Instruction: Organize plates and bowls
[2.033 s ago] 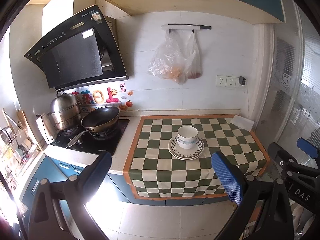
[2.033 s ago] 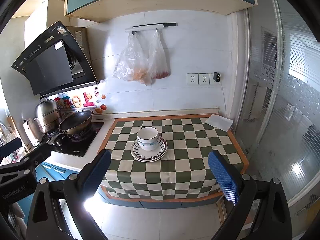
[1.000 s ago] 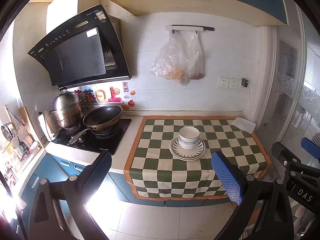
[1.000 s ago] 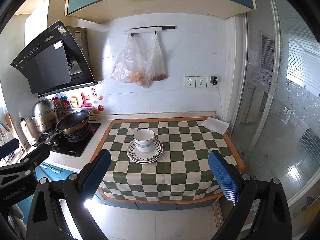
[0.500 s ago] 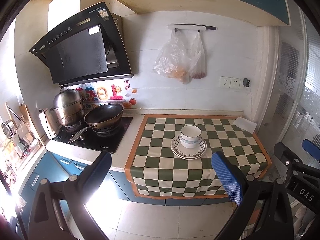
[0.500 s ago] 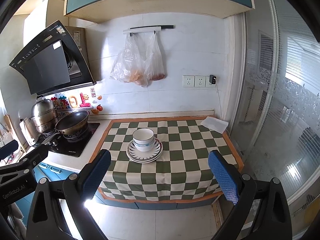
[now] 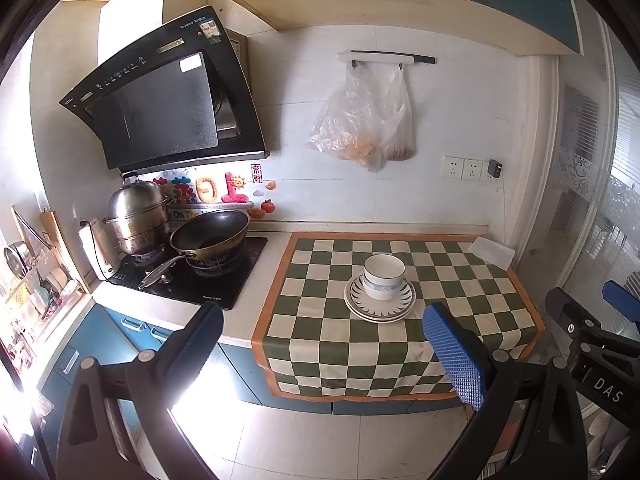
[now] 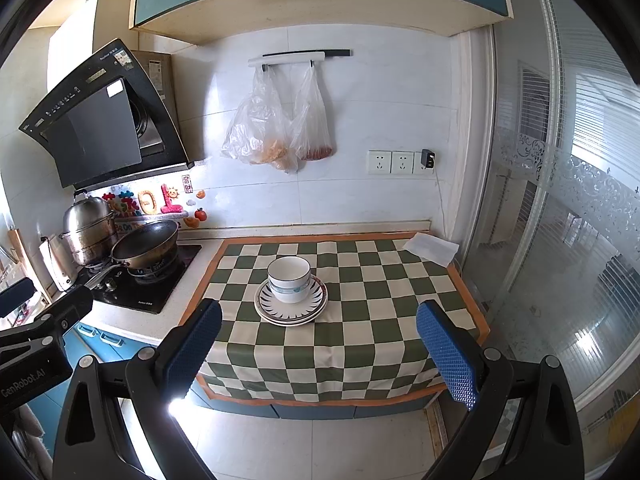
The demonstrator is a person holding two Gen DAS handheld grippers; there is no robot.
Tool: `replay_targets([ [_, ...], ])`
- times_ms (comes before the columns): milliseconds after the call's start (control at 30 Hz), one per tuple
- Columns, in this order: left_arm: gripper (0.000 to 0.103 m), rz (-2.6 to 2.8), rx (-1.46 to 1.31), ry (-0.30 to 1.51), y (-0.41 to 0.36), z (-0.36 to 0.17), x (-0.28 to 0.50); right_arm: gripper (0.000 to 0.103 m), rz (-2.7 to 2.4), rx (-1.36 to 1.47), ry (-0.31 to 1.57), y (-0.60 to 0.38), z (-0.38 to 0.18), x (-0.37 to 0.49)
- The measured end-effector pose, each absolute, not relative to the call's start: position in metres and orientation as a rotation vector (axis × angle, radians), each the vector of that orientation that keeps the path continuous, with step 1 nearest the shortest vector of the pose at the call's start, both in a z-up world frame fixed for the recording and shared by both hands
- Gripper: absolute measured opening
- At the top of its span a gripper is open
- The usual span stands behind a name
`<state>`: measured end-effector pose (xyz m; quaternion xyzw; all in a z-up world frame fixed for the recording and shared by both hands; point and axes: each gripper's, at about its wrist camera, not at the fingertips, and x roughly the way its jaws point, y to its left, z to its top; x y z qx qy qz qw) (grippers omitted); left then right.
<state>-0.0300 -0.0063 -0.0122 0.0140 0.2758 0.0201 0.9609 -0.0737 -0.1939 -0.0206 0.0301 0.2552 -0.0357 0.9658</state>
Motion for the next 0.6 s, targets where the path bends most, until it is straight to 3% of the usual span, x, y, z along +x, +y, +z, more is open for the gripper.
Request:
replay_targets([
  [600, 0.102, 0.042, 0.037, 0.542, 0.0, -0.005, -0.018, 0.1, -0.07, 0.059, 0.52, -0.193, -0.021, -0.073],
])
